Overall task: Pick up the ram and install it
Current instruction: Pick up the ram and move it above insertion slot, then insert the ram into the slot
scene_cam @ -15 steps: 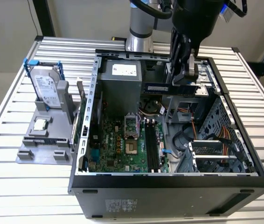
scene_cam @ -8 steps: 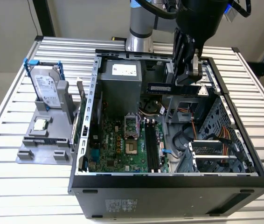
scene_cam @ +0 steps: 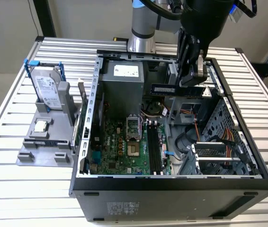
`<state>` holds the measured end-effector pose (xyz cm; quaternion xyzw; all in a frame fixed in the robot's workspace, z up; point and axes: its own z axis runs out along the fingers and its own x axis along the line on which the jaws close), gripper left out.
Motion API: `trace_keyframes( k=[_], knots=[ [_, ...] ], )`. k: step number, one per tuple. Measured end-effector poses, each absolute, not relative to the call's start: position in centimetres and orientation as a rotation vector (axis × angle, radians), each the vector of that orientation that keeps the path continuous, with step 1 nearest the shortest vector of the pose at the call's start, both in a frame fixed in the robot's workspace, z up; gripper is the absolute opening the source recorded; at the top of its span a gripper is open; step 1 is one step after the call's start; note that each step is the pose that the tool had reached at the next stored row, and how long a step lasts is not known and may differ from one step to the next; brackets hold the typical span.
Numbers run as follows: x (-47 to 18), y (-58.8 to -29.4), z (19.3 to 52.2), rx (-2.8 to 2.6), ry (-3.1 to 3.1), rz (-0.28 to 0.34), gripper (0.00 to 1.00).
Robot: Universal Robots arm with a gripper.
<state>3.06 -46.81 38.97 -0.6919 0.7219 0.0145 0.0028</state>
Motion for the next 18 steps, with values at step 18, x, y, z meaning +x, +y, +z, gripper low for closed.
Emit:
trace_keyframes(
  k=[18],
  knots=[
    [3.07,-46.81,38.97,-2.126,2.304,0.045,0.00]
  ],
)
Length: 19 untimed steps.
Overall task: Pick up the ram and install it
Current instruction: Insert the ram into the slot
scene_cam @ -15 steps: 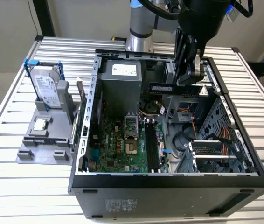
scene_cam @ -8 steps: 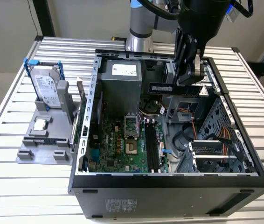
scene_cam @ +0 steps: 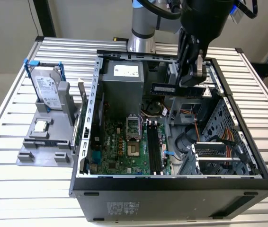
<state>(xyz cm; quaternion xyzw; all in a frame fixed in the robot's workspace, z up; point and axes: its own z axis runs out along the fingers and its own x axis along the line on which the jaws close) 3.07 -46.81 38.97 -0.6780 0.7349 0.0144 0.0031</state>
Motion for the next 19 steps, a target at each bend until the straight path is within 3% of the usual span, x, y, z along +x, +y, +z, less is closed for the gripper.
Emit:
trace_keyframes(
  k=[19],
  knots=[
    [3.07,-46.81,38.97,-1.988,2.422,0.045,0.00]
  ],
)
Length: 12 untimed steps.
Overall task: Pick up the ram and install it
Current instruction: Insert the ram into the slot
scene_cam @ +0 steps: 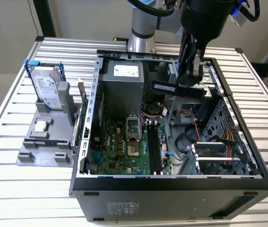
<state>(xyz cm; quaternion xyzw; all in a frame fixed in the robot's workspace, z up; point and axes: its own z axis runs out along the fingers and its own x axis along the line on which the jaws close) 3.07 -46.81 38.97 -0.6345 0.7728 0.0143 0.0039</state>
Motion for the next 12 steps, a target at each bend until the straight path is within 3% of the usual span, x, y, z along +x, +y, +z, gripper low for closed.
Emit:
trace_keyframes(
  k=[12],
  knots=[
    [3.07,-46.81,38.97,-1.908,2.484,0.044,0.00]
  ],
)
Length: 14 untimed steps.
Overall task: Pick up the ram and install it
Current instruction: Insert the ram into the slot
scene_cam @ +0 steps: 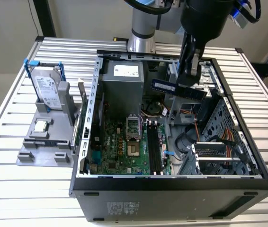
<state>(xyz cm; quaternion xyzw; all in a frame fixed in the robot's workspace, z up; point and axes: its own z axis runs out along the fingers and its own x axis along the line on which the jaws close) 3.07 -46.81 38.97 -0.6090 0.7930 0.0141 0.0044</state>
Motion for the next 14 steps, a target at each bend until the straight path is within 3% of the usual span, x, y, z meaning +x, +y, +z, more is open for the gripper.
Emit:
trace_keyframes(
  k=[14],
  knots=[
    [3.07,-46.81,38.97,-1.807,2.558,0.044,0.00]
  ],
)
